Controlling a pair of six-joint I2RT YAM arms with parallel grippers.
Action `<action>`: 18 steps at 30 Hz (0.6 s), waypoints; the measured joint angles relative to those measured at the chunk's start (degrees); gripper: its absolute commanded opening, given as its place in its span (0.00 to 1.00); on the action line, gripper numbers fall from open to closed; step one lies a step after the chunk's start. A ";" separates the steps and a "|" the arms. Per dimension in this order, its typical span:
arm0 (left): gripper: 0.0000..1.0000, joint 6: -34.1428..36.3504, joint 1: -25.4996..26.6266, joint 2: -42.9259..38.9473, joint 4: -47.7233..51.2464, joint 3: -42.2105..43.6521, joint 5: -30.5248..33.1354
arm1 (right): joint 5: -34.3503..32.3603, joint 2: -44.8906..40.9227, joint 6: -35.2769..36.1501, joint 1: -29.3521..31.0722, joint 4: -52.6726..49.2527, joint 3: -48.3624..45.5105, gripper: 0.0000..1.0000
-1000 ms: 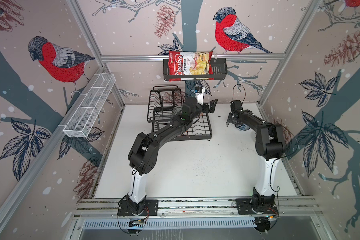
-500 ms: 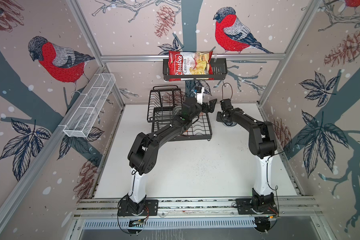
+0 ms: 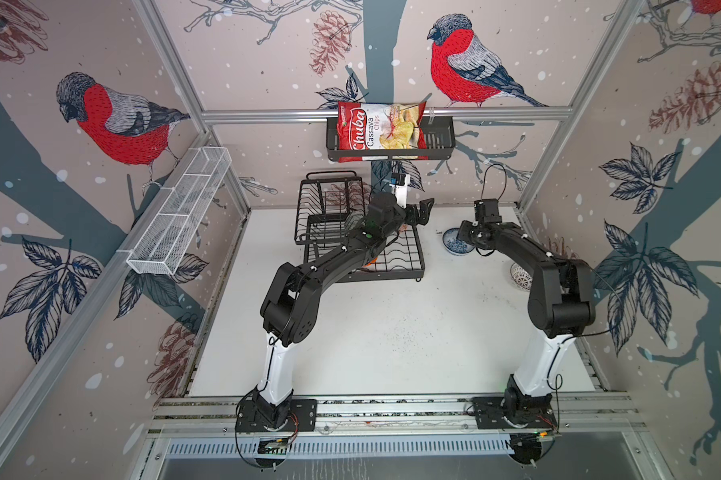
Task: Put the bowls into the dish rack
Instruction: 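Lower the right gripper onto the blue floral bowl's rim and close it, then lift the blue floral bowl toward the left gripper with the right gripper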
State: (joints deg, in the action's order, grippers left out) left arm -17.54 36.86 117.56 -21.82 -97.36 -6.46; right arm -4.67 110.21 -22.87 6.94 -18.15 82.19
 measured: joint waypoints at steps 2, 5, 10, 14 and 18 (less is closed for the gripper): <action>0.98 0.00 0.00 0.79 0.72 -1.16 -0.68 | -0.11 0.96 0.00 -1.29 0.09 -0.17 0.59; 0.98 0.00 0.00 1.92 2.23 -2.56 -1.05 | -0.33 3.26 0.00 -2.01 -0.04 -0.11 0.54; 0.98 0.00 0.00 3.21 4.68 -4.87 -2.38 | 0.59 7.19 0.00 -1.79 -0.35 1.57 0.34; 0.98 0.00 0.13 4.83 6.40 -7.56 -2.56 | 1.84 8.59 -0.02 -1.77 -0.33 2.21 0.13; 0.98 0.02 0.52 7.15 9.33 -11.02 -2.80 | 1.92 7.58 -1.03 -1.18 0.74 1.68 0.07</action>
State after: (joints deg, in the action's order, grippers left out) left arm -17.52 37.39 124.70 -12.49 -108.38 -9.26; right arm -2.74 117.80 -23.90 5.76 -17.41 83.88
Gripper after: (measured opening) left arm 0.978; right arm 0.093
